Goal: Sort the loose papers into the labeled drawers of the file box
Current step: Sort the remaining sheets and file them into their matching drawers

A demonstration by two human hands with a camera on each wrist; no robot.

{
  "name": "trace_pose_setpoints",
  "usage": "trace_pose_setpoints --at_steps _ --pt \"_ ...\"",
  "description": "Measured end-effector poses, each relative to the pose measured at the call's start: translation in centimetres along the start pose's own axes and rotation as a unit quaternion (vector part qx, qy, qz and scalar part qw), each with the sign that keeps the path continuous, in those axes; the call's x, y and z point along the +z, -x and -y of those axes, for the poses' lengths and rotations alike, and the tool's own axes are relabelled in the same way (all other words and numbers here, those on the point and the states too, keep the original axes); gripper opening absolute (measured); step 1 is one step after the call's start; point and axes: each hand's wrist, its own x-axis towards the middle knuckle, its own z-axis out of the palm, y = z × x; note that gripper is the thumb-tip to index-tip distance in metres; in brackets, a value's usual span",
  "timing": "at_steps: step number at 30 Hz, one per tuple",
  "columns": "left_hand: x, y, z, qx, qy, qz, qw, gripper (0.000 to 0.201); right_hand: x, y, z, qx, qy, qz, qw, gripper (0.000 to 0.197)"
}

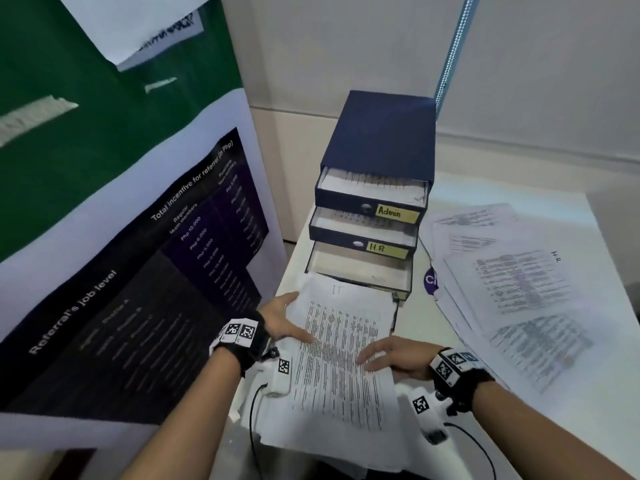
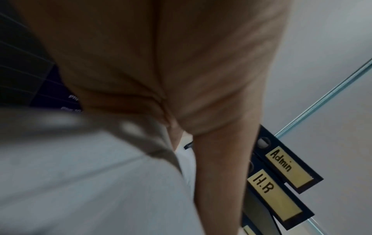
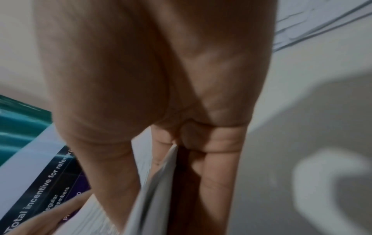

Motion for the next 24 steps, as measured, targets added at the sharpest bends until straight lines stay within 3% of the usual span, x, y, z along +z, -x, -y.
trace_pose_setpoints --at_steps 4,6,9,12,14,16,18,20,22,24 --pt "0.6 0.7 -0.3 -0.018 -0.001 0.035 0.999 0.104 0.2 -0.4 -0.9 0.008 -0.105 0.021 0.994 0.020" --pt "0.7 0.3 -0.4 -0.017 0.003 0.006 1.000 0.101 -0.2 -0.2 -0.8 0.000 -0.129 0.013 0.992 0.020" --pt "0.8 -0.3 -0.7 -0.031 0.016 -0.048 0.998 0.130 -1.0 0.3 0.0 -0.031 -0.134 -0.083 0.987 0.020" --pt "0.8 -0.6 -1.2 -0.047 -0.022 -0.052 0.997 0.128 -2.0 -0.6 0.2 -0.062 -0.219 -0.205 0.952 0.019" --pt "0.9 -1.0 -1.5 -0.042 -0.026 -0.041 0.998 0.122 -2.3 -1.4 -0.1 -0.057 -0.207 -0.260 0.941 0.018" --pt "1.3 -1.6 -1.3 -0.036 0.019 -0.066 0.997 0.099 -2.1 -1.3 -0.3 -0.045 -0.165 -0.242 0.955 0.021" --pt "1.7 -2.4 -0.9 -0.032 0.085 -0.104 0.990 0.077 -1.6 -0.7 -0.8 -0.027 -0.148 -0.119 0.981 0.037" --pt "2.0 -3.3 -0.5 -0.020 0.134 -0.131 0.982 0.064 -1.4 -0.4 -1.4 -0.013 -0.158 -0.011 0.987 0.048" --pt "2.5 -4.0 -0.4 -0.011 0.155 -0.156 0.975 0.057 -1.9 -0.5 -1.6 -0.006 -0.158 -0.016 0.987 0.051" --pt "3.0 -3.8 -0.8 -0.030 0.133 -0.171 0.976 0.063 -2.4 -1.0 -1.3 -0.002 -0.167 -0.089 0.982 0.046"
